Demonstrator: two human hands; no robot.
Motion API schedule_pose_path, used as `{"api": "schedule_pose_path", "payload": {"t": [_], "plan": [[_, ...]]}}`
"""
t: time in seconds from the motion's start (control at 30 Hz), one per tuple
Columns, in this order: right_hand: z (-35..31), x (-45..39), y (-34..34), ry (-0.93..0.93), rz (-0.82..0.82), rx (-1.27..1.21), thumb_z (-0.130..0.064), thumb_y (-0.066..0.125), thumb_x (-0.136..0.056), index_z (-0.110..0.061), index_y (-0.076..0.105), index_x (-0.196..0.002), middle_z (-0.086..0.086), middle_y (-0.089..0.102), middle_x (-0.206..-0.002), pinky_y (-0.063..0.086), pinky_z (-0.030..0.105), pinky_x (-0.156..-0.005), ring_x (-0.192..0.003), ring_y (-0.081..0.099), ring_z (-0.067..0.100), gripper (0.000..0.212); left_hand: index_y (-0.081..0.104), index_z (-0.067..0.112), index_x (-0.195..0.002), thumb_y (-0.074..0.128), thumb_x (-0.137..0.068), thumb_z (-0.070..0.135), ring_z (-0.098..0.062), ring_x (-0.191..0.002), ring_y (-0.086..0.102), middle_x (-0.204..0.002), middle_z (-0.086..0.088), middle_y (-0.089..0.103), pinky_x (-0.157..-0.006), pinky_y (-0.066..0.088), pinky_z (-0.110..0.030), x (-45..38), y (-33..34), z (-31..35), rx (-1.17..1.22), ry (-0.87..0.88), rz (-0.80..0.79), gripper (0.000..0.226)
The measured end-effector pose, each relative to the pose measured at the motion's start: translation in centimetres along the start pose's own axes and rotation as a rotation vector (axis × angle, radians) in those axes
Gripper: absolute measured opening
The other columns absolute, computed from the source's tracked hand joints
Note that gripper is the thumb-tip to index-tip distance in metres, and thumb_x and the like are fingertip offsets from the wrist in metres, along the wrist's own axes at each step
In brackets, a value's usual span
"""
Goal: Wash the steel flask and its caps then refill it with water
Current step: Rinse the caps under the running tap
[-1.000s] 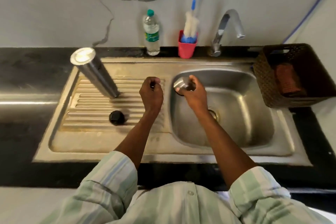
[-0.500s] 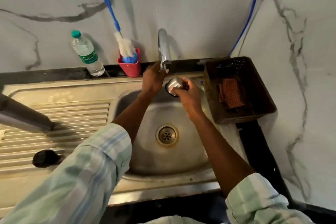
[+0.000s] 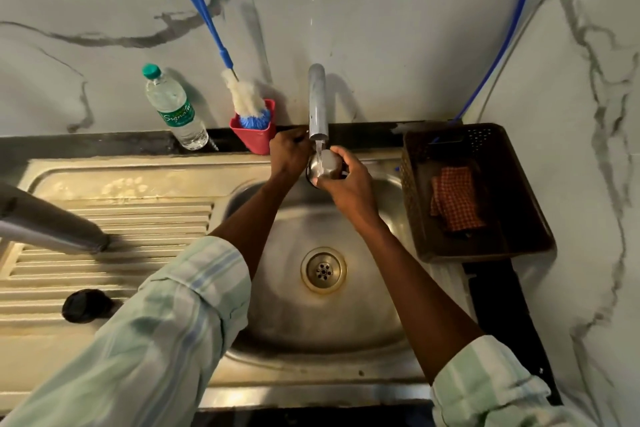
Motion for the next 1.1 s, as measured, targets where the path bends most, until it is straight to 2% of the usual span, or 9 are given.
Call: {"api": "schedule_pose_path", "payload": {"t": [0.13, 0.23, 0.3, 0.4, 0.53, 0.7, 0.83, 1.0, 1.1], "plan": [[0.3, 0.1, 0.3, -0.007, -0.022, 0.003, -0.015, 0.082, -0.075, -0.02, 0.048, -0.14, 0.002, 0.053, -0.136, 0.043, 0.021, -0.091, -0.111, 0.046, 0.007, 0.074, 0.069, 0.012, -0.072, 0.061, -0.091, 0.004, 0.005, -0.047, 0.057, -0.06, 0.007, 0.063, -0.051, 0.045, -0.017, 0.1, 0.3, -1.4, 0.196, -0.087, -0.025, 0.022], [0.9, 0.4, 0.5, -0.017, -0.018, 0.046, -0.014, 0.083, -0.073, -0.021, 0.051, -0.129, 0.002, 0.057, -0.126, 0.052, 0.027, -0.087, -0.11, 0.056, 0.016, 0.065, 0.07, 0.008, -0.086, 0.064, -0.094, 0.015, -0.011, -0.057, 0.064, -0.069, -0.002, 0.067, -0.054, 0.05, -0.023, 0.6, 1.0, -3.0, 0.401, -0.258, -0.086, 0.012], [1.5, 0.4, 0.6, -0.015, -0.013, 0.082, -0.015, 0.082, -0.071, -0.022, 0.049, -0.12, 0.002, 0.058, -0.117, 0.055, 0.033, -0.084, -0.105, 0.059, 0.02, 0.059, 0.068, 0.01, -0.088, 0.063, -0.096, 0.028, -0.018, -0.061, 0.06, -0.076, -0.007, 0.064, -0.056, 0.051, -0.028, 1.9, 1.9, -4.9, 0.468, -0.473, -0.221, 0.02], [1.7, 0.8, 0.9, -0.065, -0.059, 0.123, -0.007, 0.073, -0.076, -0.027, 0.047, -0.134, 0.002, 0.052, -0.133, 0.051, 0.031, -0.088, -0.117, 0.052, 0.017, 0.066, 0.069, 0.011, -0.102, 0.053, -0.1, 0.036, -0.021, -0.071, 0.067, -0.084, -0.01, 0.068, -0.073, 0.058, -0.037, 5.3, 2.5, -6.8, 0.531, -0.663, -0.505, 0.029], [2.0, 1.6, 1.7, -0.111, -0.094, 0.152, -0.007, 0.071, -0.082, -0.019, 0.052, -0.135, 0.007, 0.052, -0.133, 0.044, 0.025, -0.093, -0.119, 0.051, 0.019, 0.057, 0.064, 0.002, -0.118, 0.052, -0.101, 0.019, -0.019, -0.078, 0.069, -0.094, -0.012, 0.073, -0.077, 0.06, -0.033, 7.2, 1.5, -7.5, 0.897, -0.606, -0.467, 0.027], [1.9, 2.0, 2.4, -0.028, -0.046, 0.114, -0.026, 0.058, -0.095, -0.02, 0.054, -0.126, 0.004, 0.058, -0.121, 0.05, 0.029, -0.081, -0.105, 0.057, 0.018, 0.032, 0.066, 0.005, -0.112, 0.052, -0.099, 0.012, -0.023, -0.089, 0.069, -0.096, -0.012, 0.073, -0.085, 0.058, -0.042, 8.7, 1.0, -7.0, 0.904, -0.505, -0.436, 0.021], [1.5, 2.1, 2.9, 0.286, -0.023, -0.193, -0.023, 0.052, -0.097, -0.017, 0.062, -0.114, 0.009, 0.064, -0.111, 0.057, 0.028, -0.063, -0.088, 0.063, 0.019, 0.021, 0.065, 0.001, -0.109, 0.048, -0.101, 0.006, -0.028, -0.09, 0.071, -0.1, -0.016, 0.072, -0.077, 0.06, -0.041, 9.4, 0.4, -5.9, 0.941, -0.431, -0.468, 0.02], [-0.1, 2.6, 4.3, -0.188, -0.055, 0.335, -0.015, 0.05, -0.1, -0.01, 0.058, -0.133, 0.013, 0.054, -0.13, 0.046, 0.031, -0.095, -0.119, 0.052, 0.024, 0.034, 0.068, 0.005, -0.102, 0.048, -0.101, 0.011, -0.019, -0.08, 0.064, -0.084, -0.007, 0.072, -0.078, 0.053, -0.031, 8.6, -1.1, -6.0, 0.737, -0.457, -0.405, 0.021], [-0.2, 2.5, 4.2, -0.099, -0.005, 0.137, -0.028, 0.052, -0.1, -0.012, 0.064, -0.125, 0.01, 0.063, -0.12, 0.048, 0.026, -0.082, -0.108, 0.059, 0.021, 0.032, 0.068, 0.005, -0.104, 0.05, -0.101, 0.01, -0.019, -0.081, 0.068, -0.089, -0.009, 0.073, -0.074, 0.056, -0.03, 8.4, -1.6, -5.5, 0.814, -0.422, -0.416, 0.019]]}}
Point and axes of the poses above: each hand's wrist, its own x-axis away from the middle knuckle, its own y-axis out of the palm, z = x × y, the point moved 5 cm from there along -x, towards the middle knuckle
